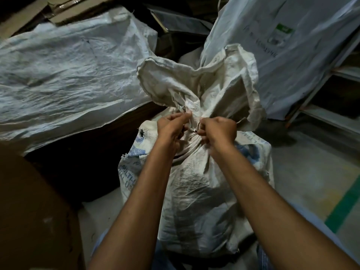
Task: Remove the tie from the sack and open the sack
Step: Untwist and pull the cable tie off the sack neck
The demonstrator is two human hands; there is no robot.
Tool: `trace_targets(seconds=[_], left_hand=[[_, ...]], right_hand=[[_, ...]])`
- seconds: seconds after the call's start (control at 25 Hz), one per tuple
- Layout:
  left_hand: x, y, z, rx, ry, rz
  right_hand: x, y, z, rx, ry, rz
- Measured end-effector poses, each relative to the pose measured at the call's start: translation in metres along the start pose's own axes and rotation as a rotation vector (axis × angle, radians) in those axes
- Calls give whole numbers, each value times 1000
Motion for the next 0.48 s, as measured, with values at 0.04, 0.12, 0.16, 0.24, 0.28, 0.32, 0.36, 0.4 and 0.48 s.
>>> trace_targets(seconds=[0.04,0.12,0.16,0.24,0.28,0.32,0.36,0.4,0.48], left_hand=[[2,0,-3,10,-16,11],[13,-5,-14,0,-47,42],[19,-7,-22,-14,-69,50],[31,-9,-41,-45,-141,49],[36,-9,-50,-53,-185,49],[40,-9,-57,-56,-225,49],[44,-8,-61,-58,-251,48],[47,-8,-64,-67,-271,48],[48,-8,-64,-95,-310,58]], right_hand=[[-2,3,4,-83,-64,34],[-2,8,18,-216,-165,148],[-2,10,26,-231,-185,219],[-1,13,42,-253,-178,330],[-1,13,48,-288,-170,354],[0,12,53,-328,-167,362],[0,12,56,-357,-169,362],[-1,11,57,-364,-169,358],[-3,10,55,-317,-163,345]])
Point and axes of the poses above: each hand's wrist, its own x-axis away from the middle knuckle, its own y-axis out of the back of the hand, z = x × y, the point moved 6 cm from there along -x, towards the middle knuckle, and after that the axes turned 15 degrees about y, right-handed, at the moved point
